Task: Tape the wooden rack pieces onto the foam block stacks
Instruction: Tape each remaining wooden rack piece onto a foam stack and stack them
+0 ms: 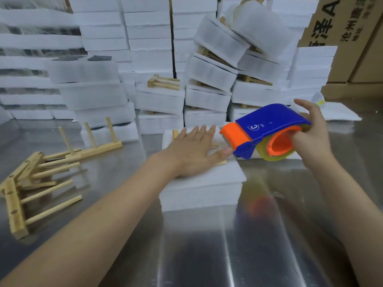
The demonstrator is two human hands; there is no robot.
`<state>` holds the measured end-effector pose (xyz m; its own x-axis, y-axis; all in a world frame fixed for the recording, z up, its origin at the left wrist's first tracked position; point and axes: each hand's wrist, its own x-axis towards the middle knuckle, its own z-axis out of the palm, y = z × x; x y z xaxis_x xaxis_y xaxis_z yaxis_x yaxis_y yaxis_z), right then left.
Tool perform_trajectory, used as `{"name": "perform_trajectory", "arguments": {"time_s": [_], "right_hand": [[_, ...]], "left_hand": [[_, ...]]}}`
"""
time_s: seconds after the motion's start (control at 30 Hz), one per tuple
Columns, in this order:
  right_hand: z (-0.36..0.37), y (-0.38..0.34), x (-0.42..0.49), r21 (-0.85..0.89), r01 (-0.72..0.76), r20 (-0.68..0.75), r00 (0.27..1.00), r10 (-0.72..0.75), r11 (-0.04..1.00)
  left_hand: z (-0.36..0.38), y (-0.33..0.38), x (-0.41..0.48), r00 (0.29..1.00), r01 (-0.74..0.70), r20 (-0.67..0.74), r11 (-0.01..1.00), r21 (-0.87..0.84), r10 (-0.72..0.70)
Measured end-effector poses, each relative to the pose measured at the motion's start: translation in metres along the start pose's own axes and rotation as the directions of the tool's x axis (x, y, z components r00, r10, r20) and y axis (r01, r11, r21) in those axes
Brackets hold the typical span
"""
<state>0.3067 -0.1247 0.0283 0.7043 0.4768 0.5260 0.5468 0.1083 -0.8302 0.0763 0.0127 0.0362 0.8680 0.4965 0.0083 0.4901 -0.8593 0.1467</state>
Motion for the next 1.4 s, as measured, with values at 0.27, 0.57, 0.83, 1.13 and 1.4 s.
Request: {"name": "perform_trajectory", "arguments": {"time_s": [0.27,0.57,0.83,1.13,1.4], "right_hand": [[-0.004,0.01,0.002,-0.044,-0.016,-0.01,1.0,0.015,0.999],[-0.06,0.03,0.003,-0.24,0.058,-0.007,0.998,-0.061,0.969],[-0.061,0.039,-0.002,-0.203,0.062,0.046,0.997,-0.054,0.977],[-0.064,0.043,-0.003,-0.172,0.055,0.034,0.998,-0.05,0.984],[-0.066,0.045,-0.001,-0.201,0.065,0.079,0.996,-0.049,0.977]], "left_hand": [[0.003,0.003,0.005,0.997,0.068,-0.022,0.998,0.017,-0.068],[0.002,0.006,0.003,0.997,0.075,-0.013,0.996,0.053,-0.074],[-0.006,0.011,0.005,0.988,0.119,0.08,0.986,0.117,-0.129],[-0.003,0.089,0.045,0.981,0.145,-0.105,0.979,-0.142,-0.161],[0.015,0.079,0.056,0.949,0.194,-0.211,0.96,-0.201,-0.235]]}}
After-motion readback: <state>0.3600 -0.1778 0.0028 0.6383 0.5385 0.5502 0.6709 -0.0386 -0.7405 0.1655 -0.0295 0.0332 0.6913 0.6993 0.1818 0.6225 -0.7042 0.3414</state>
